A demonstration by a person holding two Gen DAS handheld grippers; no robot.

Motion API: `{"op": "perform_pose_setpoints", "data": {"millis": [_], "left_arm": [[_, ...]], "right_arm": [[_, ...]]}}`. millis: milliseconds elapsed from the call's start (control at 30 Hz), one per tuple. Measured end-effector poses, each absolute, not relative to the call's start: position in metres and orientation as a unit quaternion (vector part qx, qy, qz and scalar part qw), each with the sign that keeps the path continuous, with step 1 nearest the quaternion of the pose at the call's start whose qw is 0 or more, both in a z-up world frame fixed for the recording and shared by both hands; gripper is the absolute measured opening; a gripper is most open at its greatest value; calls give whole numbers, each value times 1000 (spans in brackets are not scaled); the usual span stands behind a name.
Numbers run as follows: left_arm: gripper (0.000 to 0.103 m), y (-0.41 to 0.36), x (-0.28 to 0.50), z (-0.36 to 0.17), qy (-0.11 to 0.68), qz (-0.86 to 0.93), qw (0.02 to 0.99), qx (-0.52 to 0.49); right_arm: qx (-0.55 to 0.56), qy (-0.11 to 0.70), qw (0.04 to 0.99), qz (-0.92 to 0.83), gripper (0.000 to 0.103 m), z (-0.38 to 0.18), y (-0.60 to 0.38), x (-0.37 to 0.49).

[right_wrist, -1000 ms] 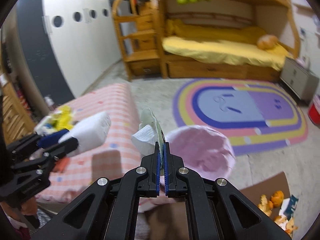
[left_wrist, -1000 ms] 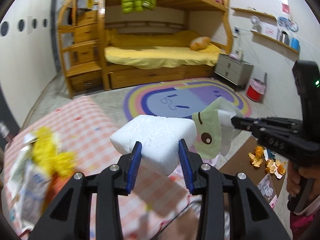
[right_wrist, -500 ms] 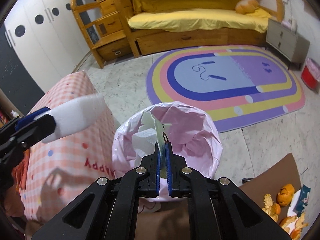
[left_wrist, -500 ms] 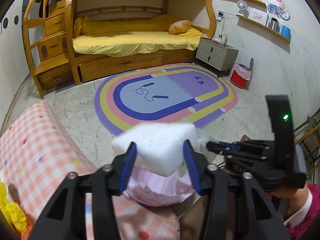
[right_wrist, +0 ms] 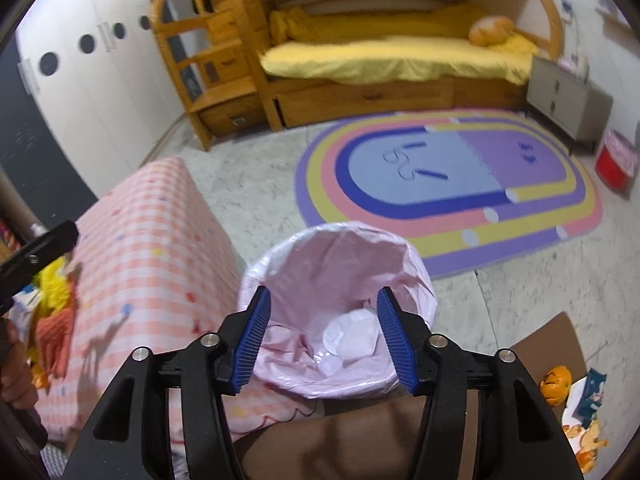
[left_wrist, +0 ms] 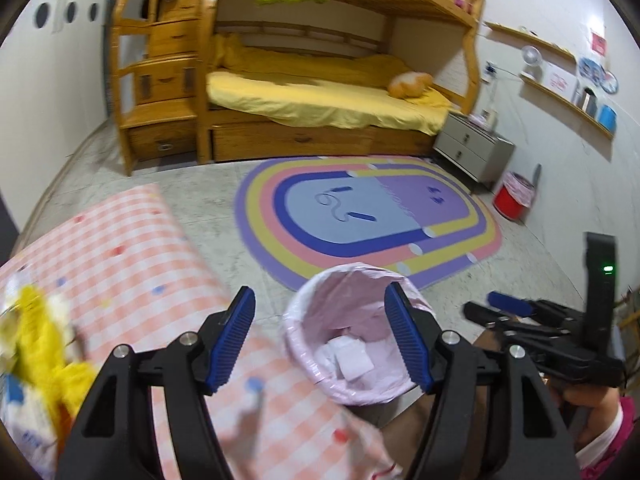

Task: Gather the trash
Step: 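Open both grippers over the pink wastebasket to drop the items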

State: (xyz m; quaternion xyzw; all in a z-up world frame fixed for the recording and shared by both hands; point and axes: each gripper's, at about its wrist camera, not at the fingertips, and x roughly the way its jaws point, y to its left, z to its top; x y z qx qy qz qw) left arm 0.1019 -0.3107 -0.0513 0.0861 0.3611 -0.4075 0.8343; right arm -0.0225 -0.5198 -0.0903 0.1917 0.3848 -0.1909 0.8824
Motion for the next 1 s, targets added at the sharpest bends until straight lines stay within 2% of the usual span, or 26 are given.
{"op": "perform_pose_setpoints", "data": {"millis": [233,333,467,833,1000], "left_arm": [[65,-240,76,-19,343,-363,864,69],[74,-205,61,-9,335,-339,877,58],[75,-151,49,-6,334,-293,895,40],[76,-12,46,-18,337,-128,932,23],[85,26,48,-33,349,-77,934,16]], "right_arm": [[166,336,917,-139,58,-42,-464,-39],[161,328,924,-109,58,-27,-436,-39],[127,332,933,-49,58,-10,-385,-27],[55,354,932,59,59,-4,-281,8],[34,363,927,89,59,-11,-245,20]]}}
